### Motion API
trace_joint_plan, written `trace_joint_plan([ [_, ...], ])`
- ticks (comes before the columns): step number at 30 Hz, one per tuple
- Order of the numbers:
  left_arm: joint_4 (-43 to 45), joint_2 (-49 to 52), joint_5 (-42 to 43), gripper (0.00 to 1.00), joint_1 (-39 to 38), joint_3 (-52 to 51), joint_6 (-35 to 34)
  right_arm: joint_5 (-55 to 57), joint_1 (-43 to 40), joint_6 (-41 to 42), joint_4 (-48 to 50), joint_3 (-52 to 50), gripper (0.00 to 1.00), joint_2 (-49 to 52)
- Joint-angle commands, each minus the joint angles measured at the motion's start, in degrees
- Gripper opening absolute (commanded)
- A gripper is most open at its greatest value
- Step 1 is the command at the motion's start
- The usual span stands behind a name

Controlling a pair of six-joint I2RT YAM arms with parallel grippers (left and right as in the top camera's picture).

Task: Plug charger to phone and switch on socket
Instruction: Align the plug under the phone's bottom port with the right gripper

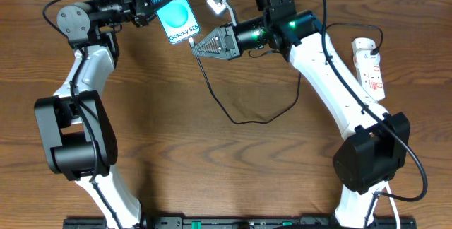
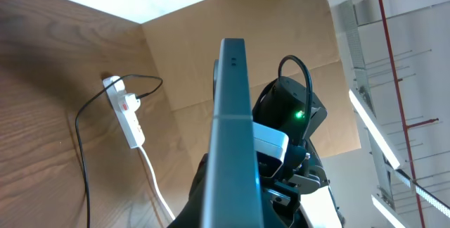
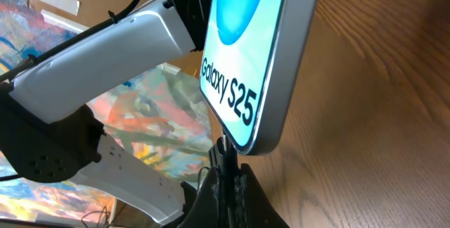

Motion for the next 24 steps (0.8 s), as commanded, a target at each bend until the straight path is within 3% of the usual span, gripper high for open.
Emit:
trace_joint_plan([
  [1, 0.8, -2.7, 0.0, 0.08, 0.0, 1.3, -0.1, -1.6, -0.2, 0.5, 0.1, 0.1, 0.01, -0.1],
  [24, 0.8, -2.7, -0.5, 0.07, -1.2, 1.3, -0.1, 0.1, 0.7, 0.5, 0.6, 0.1, 0.01, -0.1],
])
